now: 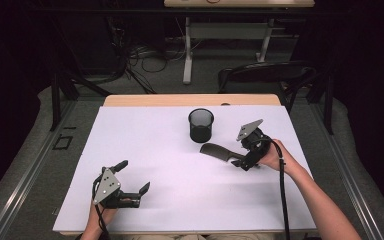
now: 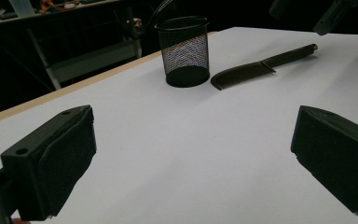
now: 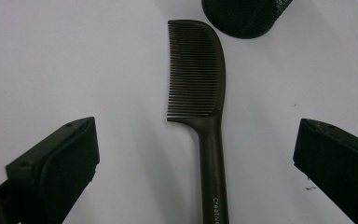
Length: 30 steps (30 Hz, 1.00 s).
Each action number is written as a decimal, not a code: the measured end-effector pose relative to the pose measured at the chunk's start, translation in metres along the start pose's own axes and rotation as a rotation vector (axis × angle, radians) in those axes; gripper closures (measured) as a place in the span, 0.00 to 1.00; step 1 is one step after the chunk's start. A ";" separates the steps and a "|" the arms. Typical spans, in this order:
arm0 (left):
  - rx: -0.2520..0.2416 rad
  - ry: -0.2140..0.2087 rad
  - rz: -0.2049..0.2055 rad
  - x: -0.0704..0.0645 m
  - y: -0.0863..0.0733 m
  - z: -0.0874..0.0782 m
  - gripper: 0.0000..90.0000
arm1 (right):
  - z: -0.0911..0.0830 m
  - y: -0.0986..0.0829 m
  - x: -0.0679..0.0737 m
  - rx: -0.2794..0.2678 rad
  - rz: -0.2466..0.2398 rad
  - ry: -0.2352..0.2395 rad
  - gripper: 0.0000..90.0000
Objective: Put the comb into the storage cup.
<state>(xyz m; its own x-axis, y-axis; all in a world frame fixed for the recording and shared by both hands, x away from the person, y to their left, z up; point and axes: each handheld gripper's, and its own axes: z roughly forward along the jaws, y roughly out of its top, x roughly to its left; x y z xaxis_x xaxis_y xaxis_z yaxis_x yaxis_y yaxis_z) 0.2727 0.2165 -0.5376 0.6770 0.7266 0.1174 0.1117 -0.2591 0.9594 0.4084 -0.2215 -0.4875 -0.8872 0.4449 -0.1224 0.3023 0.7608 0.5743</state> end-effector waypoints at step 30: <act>0.003 -0.004 0.005 -0.001 0.000 0.001 0.00 | 0.027 0.011 -0.016 0.203 -0.046 0.043 0.17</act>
<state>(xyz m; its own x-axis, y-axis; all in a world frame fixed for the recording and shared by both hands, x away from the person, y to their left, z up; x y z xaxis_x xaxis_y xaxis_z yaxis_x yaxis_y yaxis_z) 0.2730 0.2155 -0.5377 0.6802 0.7230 0.1213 0.1105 -0.2647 0.9580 0.4348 -0.2077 -0.5014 -0.9143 0.3904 -0.1075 0.3216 0.8614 0.3931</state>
